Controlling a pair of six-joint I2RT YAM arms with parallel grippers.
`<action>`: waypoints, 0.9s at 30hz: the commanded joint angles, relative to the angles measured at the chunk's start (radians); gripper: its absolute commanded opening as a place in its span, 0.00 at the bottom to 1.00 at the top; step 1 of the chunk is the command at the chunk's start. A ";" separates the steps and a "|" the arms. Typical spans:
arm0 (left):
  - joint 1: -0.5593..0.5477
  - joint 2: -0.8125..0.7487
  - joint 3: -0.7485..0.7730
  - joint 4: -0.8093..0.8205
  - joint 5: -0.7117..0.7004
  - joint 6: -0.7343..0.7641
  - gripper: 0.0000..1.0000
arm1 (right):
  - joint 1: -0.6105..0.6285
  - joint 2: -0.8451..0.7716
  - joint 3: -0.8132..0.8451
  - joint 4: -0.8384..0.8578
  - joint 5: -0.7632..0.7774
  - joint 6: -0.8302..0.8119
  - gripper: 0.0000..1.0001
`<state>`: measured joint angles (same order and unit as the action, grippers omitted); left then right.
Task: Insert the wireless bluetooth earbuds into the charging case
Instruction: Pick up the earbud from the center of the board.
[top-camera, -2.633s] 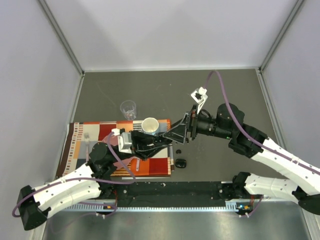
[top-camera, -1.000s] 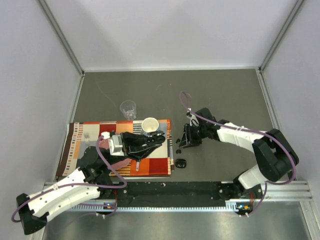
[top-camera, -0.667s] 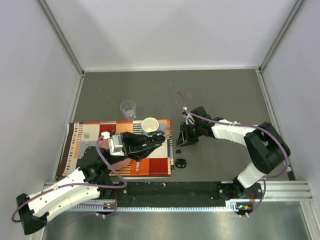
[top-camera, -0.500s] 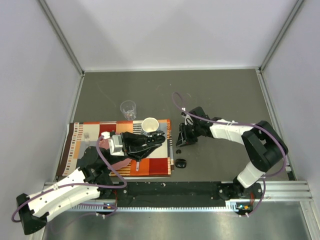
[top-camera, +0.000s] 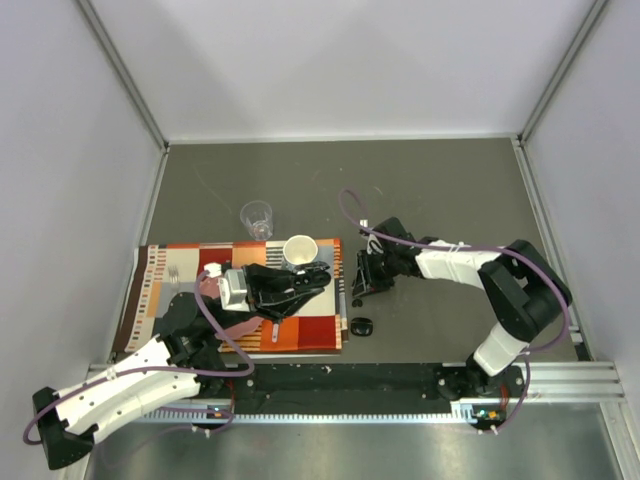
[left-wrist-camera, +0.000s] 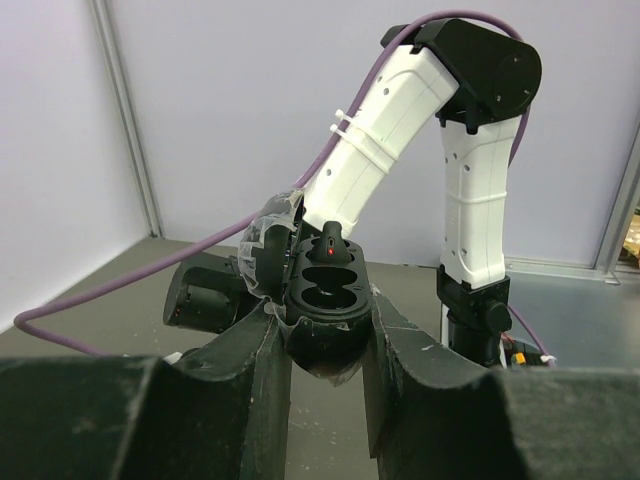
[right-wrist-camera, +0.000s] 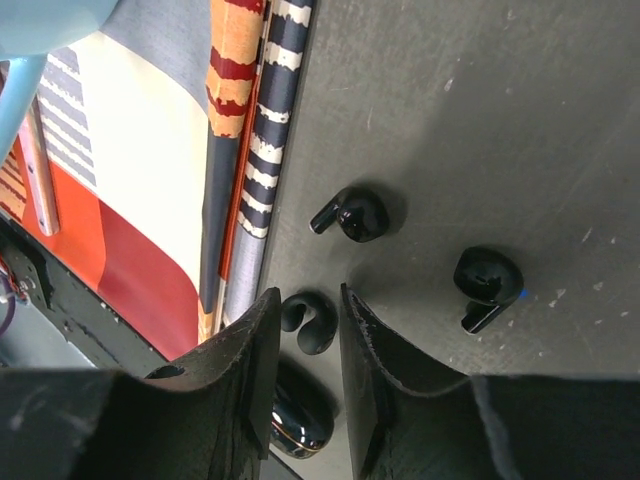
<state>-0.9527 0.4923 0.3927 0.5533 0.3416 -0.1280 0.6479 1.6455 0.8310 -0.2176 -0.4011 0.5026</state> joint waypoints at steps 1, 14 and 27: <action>-0.003 -0.020 0.000 0.025 -0.012 -0.001 0.00 | 0.018 0.002 -0.018 0.017 0.030 -0.018 0.29; -0.003 -0.029 -0.005 0.017 -0.009 -0.009 0.00 | 0.032 -0.019 -0.072 0.032 0.042 -0.009 0.28; -0.003 -0.032 -0.012 0.025 -0.012 -0.012 0.00 | 0.042 -0.056 -0.113 0.044 0.067 0.007 0.26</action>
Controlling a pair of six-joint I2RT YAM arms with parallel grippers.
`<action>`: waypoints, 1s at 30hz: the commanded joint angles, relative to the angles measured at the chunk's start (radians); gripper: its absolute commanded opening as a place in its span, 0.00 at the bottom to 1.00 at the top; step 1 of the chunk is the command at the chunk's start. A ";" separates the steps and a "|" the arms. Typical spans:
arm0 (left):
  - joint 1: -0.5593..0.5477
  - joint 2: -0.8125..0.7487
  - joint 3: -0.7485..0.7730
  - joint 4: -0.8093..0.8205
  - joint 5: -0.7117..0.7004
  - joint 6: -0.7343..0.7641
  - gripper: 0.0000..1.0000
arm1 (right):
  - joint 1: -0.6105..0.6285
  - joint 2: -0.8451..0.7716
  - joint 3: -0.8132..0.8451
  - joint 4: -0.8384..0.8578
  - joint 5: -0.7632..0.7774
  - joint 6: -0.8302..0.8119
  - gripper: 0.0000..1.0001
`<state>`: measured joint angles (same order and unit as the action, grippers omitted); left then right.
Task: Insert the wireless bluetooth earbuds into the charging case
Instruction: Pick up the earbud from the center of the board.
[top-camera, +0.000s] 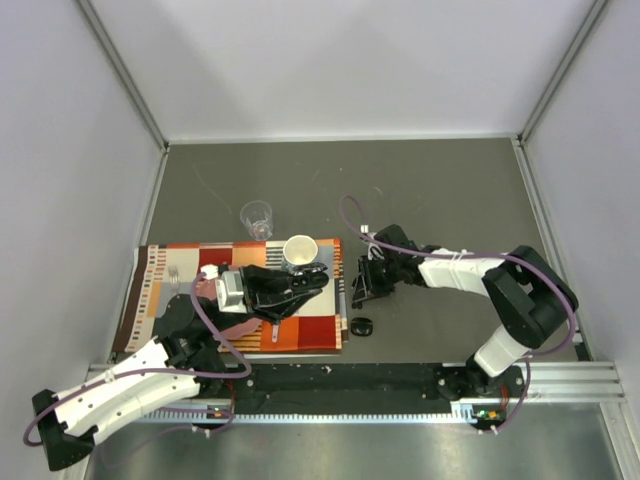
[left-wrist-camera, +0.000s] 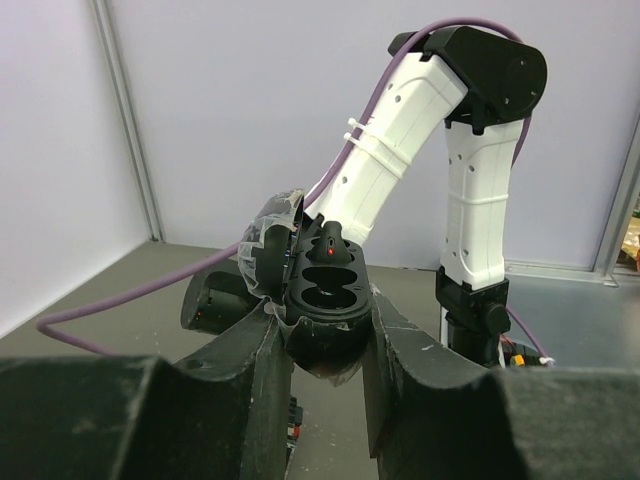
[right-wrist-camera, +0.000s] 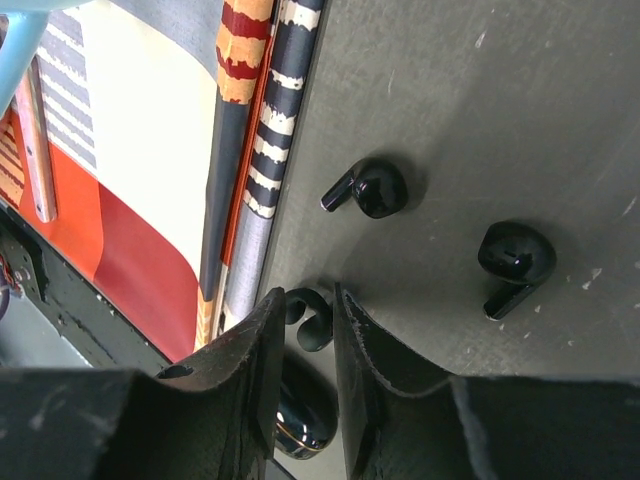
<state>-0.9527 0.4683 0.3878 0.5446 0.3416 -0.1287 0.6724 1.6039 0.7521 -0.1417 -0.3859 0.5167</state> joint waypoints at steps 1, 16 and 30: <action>-0.003 -0.010 -0.007 0.034 -0.013 -0.011 0.00 | 0.018 -0.016 -0.036 -0.029 0.050 -0.004 0.26; -0.003 -0.010 -0.015 0.035 -0.016 -0.017 0.00 | 0.027 -0.029 -0.062 -0.013 0.062 0.000 0.25; -0.003 -0.008 -0.020 0.041 -0.019 -0.022 0.00 | 0.029 -0.029 -0.082 0.005 0.050 0.000 0.26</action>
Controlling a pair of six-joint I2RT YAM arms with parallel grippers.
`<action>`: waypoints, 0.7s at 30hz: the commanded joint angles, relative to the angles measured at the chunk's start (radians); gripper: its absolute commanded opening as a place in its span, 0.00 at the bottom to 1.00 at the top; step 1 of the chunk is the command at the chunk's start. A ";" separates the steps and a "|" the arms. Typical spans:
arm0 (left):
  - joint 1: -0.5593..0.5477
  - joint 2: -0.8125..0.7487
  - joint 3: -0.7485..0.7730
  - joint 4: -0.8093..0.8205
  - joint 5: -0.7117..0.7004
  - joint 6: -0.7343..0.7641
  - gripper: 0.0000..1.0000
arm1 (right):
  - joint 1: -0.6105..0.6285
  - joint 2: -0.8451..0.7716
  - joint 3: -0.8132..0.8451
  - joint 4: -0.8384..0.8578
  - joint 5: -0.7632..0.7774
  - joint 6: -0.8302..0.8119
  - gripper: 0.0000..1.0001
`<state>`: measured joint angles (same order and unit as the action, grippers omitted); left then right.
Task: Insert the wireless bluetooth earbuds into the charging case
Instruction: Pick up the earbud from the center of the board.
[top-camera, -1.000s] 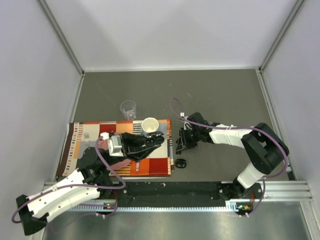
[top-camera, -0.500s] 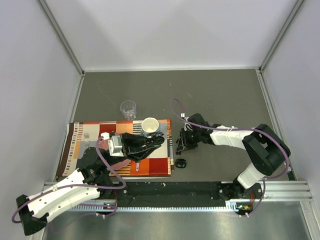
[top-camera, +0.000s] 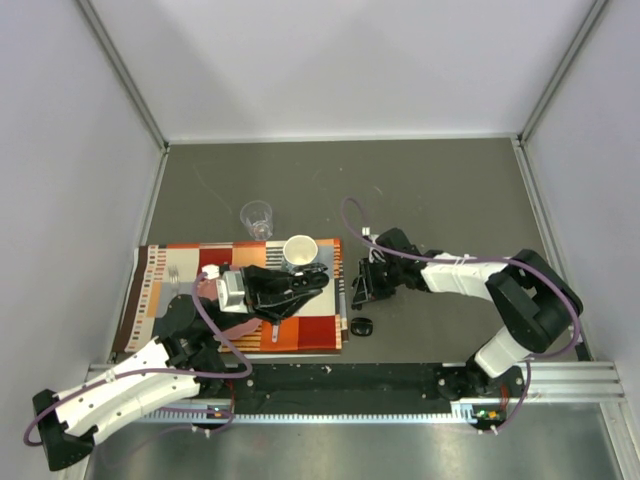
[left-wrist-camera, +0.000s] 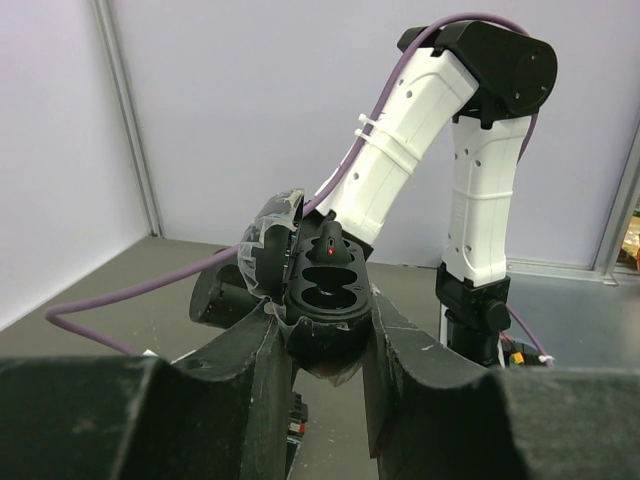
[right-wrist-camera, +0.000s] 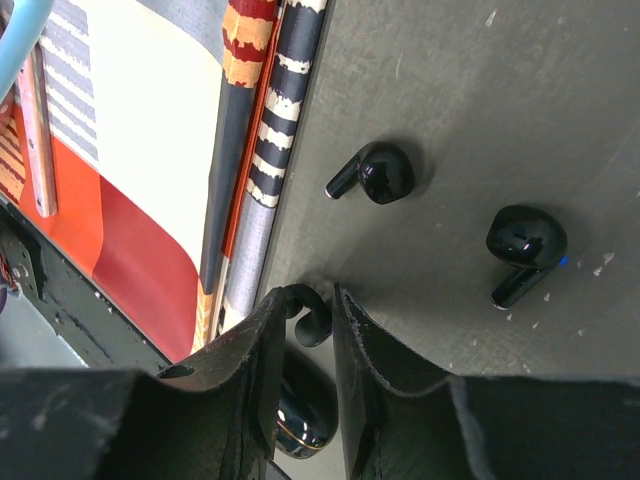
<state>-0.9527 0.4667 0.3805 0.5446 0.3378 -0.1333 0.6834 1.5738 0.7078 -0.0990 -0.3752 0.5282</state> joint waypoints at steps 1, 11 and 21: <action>-0.003 -0.005 -0.012 0.040 -0.016 -0.017 0.00 | 0.018 0.002 -0.041 -0.036 0.038 -0.013 0.25; -0.003 -0.007 -0.015 0.040 -0.023 -0.025 0.00 | 0.022 -0.015 -0.070 0.001 0.032 -0.010 0.25; -0.003 -0.005 -0.017 0.040 -0.026 -0.029 0.00 | 0.025 -0.018 -0.077 0.013 0.016 -0.019 0.21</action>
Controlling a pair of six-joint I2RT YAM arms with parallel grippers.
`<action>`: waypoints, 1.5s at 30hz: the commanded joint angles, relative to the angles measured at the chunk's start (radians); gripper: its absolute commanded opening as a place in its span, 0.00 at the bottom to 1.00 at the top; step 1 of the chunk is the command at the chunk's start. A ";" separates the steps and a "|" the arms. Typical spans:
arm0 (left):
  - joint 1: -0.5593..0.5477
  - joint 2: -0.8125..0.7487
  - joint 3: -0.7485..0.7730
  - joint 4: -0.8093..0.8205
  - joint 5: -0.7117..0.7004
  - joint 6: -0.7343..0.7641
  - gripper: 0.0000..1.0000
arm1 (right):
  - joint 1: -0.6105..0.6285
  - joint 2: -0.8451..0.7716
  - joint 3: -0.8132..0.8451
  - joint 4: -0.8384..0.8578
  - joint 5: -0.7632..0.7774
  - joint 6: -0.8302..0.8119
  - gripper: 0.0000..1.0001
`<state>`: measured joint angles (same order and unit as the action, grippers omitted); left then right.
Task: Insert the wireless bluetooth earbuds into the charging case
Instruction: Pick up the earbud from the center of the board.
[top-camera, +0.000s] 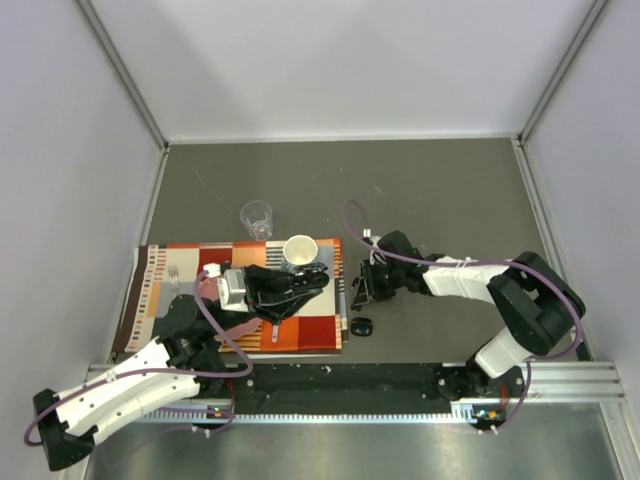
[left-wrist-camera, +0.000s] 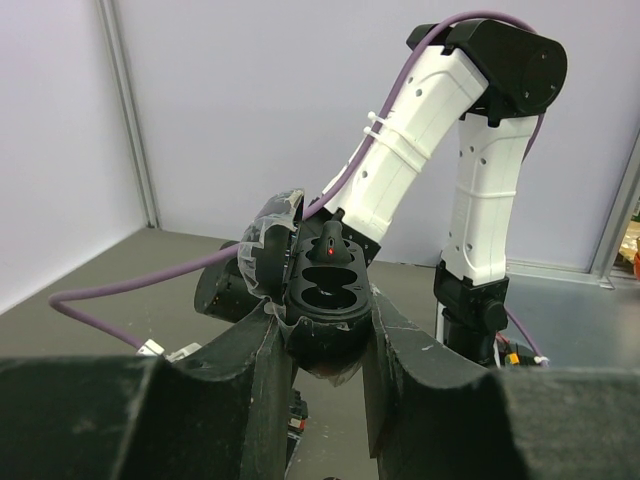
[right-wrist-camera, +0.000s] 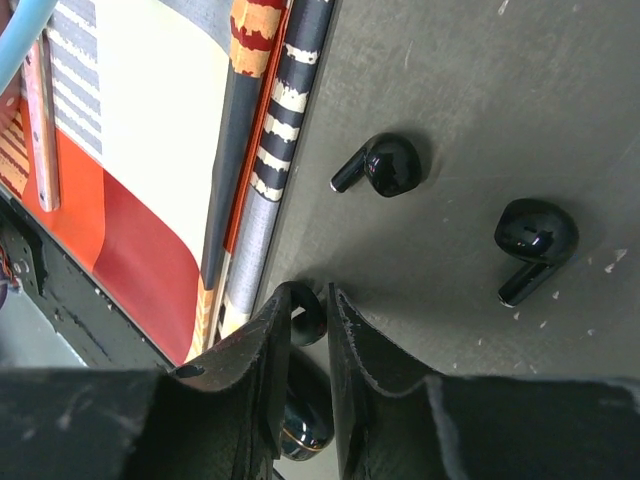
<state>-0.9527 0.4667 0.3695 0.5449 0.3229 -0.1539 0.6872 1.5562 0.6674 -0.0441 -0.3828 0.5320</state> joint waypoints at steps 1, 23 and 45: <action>-0.003 -0.005 -0.006 0.040 -0.012 -0.009 0.00 | 0.021 -0.002 -0.037 -0.042 0.022 -0.023 0.21; -0.003 -0.003 -0.001 0.032 -0.028 -0.012 0.00 | 0.021 -0.318 -0.037 0.017 0.058 0.042 0.00; -0.003 0.133 0.066 0.033 0.061 -0.038 0.00 | 0.021 -0.892 0.334 -0.264 -0.131 -0.219 0.00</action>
<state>-0.9527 0.5747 0.3759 0.5438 0.3508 -0.1810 0.7002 0.6720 0.8959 -0.2726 -0.3702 0.3748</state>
